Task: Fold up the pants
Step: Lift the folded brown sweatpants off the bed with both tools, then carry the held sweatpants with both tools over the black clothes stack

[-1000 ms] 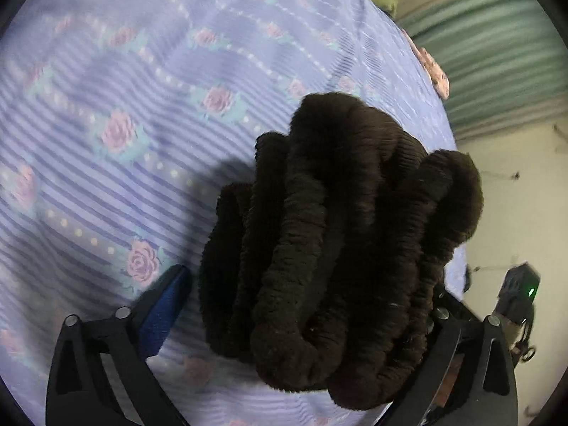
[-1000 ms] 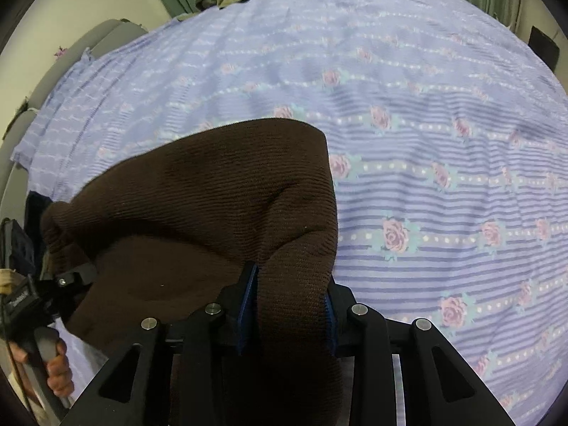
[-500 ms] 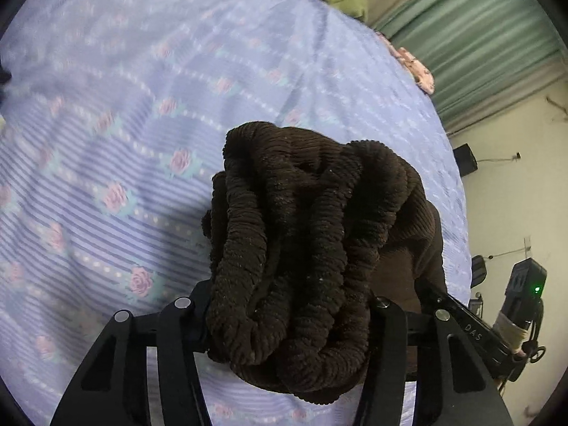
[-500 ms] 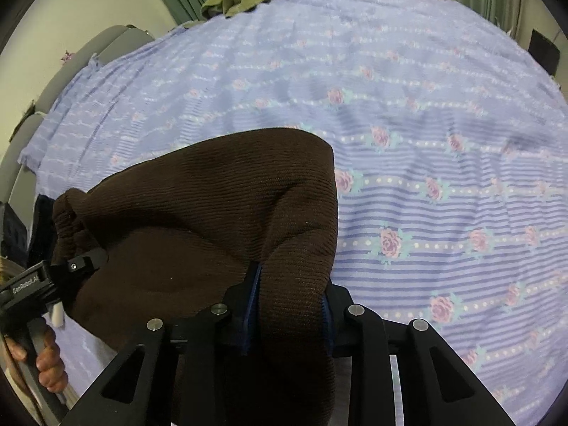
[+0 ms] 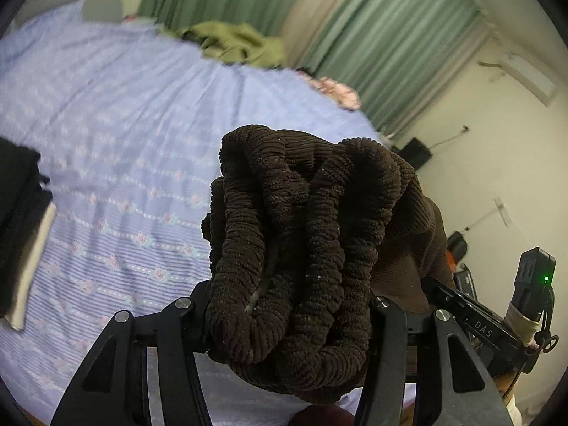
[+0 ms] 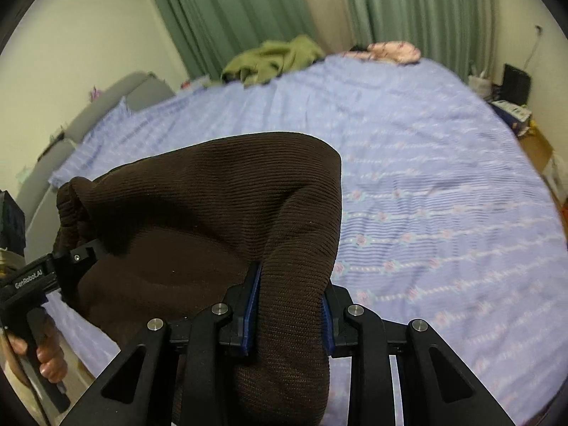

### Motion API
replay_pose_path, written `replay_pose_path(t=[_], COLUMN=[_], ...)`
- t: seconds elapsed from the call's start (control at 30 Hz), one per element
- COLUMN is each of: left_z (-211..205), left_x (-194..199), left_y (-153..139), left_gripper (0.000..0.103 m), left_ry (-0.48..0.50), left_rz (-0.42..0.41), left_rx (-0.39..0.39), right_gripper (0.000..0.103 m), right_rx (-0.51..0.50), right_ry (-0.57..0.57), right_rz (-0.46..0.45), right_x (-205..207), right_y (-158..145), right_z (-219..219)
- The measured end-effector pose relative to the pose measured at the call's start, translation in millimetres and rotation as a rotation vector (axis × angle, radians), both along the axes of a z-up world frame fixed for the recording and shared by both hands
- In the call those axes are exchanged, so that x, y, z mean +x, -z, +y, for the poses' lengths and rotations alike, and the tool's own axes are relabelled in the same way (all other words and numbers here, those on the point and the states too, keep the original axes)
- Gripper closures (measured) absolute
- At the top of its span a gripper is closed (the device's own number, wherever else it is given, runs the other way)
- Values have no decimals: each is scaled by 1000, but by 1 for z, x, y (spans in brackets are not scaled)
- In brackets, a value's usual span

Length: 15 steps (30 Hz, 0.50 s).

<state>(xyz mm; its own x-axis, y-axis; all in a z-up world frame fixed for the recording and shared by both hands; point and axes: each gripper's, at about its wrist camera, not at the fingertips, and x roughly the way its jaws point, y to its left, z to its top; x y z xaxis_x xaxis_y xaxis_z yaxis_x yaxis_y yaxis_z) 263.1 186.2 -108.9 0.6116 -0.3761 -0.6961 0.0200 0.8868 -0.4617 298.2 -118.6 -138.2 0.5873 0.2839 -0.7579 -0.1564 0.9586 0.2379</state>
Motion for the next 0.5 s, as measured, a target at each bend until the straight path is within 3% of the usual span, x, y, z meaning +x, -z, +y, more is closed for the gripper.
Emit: replay_pose_path(t=[0.27, 0.5], left_z=[-18, -20], left_x=[-84, -143], left_y=[-60, -88], left_gripper=[50, 50], left_ry=[60, 21], left_rz=[-122, -165], left_rx=[6, 9], right_gripper=[74, 74], right_rx=[6, 23], right_ry=[74, 42], right_rz=[-93, -155], right_x=[-103, -150], right_y=[-64, -93], right_z=[-16, -20])
